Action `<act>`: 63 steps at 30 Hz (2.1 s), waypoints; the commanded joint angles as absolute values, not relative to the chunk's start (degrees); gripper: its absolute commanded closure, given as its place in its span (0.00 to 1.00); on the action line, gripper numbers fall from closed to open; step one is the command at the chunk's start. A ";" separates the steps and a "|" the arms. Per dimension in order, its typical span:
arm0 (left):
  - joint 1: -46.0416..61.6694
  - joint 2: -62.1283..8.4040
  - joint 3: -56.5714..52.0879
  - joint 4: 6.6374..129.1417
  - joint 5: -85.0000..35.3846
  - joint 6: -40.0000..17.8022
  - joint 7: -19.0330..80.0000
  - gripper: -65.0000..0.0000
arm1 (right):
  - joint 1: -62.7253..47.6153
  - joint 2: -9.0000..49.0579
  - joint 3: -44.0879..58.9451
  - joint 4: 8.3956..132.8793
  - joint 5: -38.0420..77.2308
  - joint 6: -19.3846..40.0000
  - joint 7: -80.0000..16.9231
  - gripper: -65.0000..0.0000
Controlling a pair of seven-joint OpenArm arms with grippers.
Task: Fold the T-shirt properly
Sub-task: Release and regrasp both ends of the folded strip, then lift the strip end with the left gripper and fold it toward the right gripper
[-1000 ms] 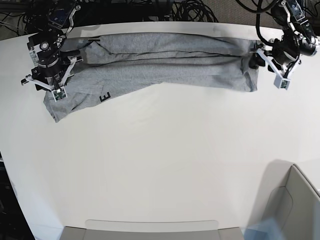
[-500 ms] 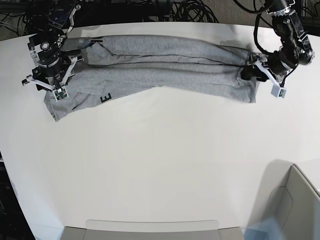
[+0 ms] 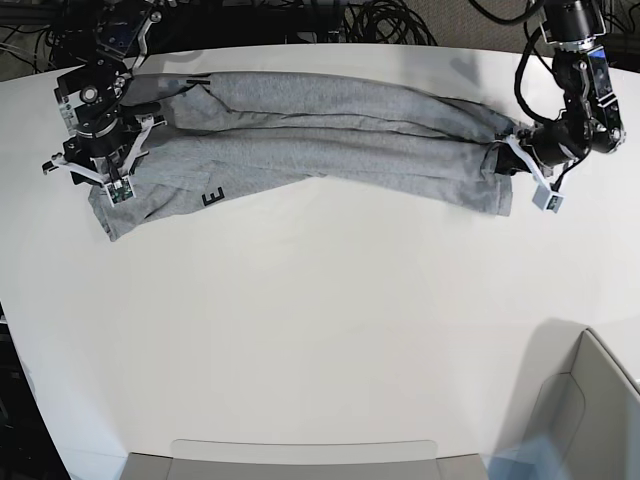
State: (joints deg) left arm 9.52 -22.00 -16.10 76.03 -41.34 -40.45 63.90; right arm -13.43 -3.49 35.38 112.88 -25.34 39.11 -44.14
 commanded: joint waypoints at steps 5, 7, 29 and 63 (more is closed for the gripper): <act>10.42 -21.76 -14.81 70.81 -36.18 -40.00 70.46 1.00 | -13.05 -3.12 35.65 113.80 -25.10 40.00 -43.38 0.58; 9.80 -22.37 -14.81 70.02 -36.18 -40.00 70.46 1.00 | -13.05 -3.12 35.47 113.80 -25.10 40.00 -43.38 0.58; 0.13 -31.78 -29.85 65.98 -36.18 -40.00 73.89 1.00 | -11.12 -6.99 35.74 115.82 -24.66 40.00 -43.47 0.58; 12.44 -12.79 -24.75 114.86 -36.44 -39.96 80.00 1.00 | -2.51 -8.40 42.42 115.38 -24.57 40.00 -43.47 0.58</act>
State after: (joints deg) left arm 12.93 -12.40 -24.60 113.71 -35.55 -39.88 80.99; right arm -3.20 -8.82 42.44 114.54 -24.91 39.11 -44.58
